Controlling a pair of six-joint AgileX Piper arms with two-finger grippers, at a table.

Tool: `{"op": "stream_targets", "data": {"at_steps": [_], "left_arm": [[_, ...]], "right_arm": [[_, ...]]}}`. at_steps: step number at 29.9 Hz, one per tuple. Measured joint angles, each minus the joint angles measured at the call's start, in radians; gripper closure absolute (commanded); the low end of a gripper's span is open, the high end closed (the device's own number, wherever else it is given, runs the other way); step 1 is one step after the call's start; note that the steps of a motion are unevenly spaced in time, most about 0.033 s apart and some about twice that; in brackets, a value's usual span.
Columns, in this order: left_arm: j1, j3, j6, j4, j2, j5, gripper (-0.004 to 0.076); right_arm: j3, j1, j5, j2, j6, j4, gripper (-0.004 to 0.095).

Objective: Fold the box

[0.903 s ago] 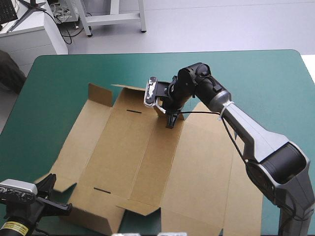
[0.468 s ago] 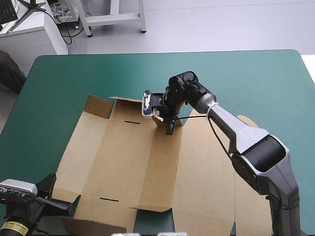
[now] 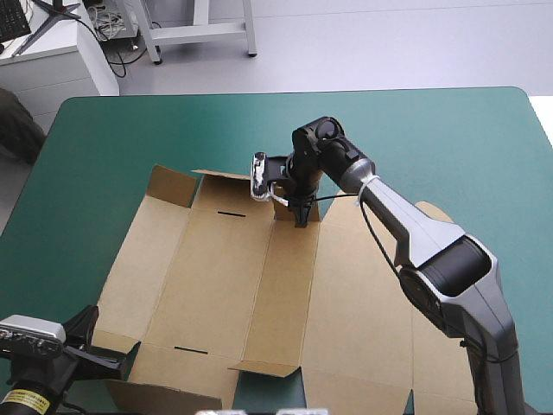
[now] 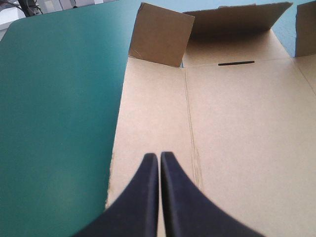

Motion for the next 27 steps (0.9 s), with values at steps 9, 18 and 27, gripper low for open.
{"op": "stream_targets", "data": {"at_steps": [9,18,27], "left_arm": [[0.000,0.000,0.000,0.005,0.000,0.000,0.0734],[0.000,0.000,0.000,0.026,0.000,0.000,0.0734],[0.000,0.000,0.000,0.045,0.000,0.000,0.0734]], "right_arm": [[-0.212,0.000,0.034,-0.067,0.337,-0.115,0.0454],[-0.081,0.000,0.039,-0.373,0.671,-0.229,0.0870],[0.330,0.000,0.040,-0.825,0.855,-0.235,0.0924]]}}
